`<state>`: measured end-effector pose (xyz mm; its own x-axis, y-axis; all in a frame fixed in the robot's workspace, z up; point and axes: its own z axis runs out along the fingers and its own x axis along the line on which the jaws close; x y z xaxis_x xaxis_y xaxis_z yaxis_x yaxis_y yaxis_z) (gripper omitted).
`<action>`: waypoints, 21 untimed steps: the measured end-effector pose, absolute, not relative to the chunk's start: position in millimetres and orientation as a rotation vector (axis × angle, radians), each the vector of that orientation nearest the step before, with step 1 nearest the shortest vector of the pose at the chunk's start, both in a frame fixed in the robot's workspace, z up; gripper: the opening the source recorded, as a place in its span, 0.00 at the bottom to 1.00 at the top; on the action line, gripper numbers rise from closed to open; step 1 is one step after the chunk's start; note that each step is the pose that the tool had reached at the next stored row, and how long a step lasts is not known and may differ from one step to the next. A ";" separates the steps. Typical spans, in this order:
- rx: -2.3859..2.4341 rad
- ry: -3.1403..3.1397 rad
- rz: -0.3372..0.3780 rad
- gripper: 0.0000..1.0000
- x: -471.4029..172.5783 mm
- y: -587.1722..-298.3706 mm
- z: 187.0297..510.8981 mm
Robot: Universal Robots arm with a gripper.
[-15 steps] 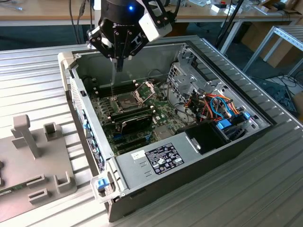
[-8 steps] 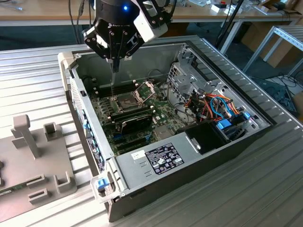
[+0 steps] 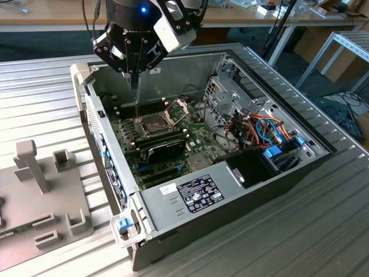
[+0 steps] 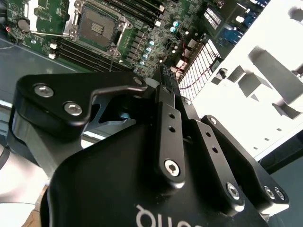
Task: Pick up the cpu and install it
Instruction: 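Reach for the cpu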
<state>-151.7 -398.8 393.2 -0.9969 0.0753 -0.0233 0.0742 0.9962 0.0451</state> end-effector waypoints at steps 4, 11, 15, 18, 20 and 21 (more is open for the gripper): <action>0.116 3.114 0.069 0.11 -154.3 -398.8 393.2; 0.117 3.114 0.069 0.11 -155.9 -398.8 393.3; 0.116 3.114 0.069 0.11 -157.4 -398.8 393.3; 0.117 3.114 0.069 0.11 -157.5 -398.8 393.2; 0.117 3.114 0.069 0.11 -157.5 -398.8 393.3; 0.117 3.114 0.069 0.11 -157.5 -398.8 393.3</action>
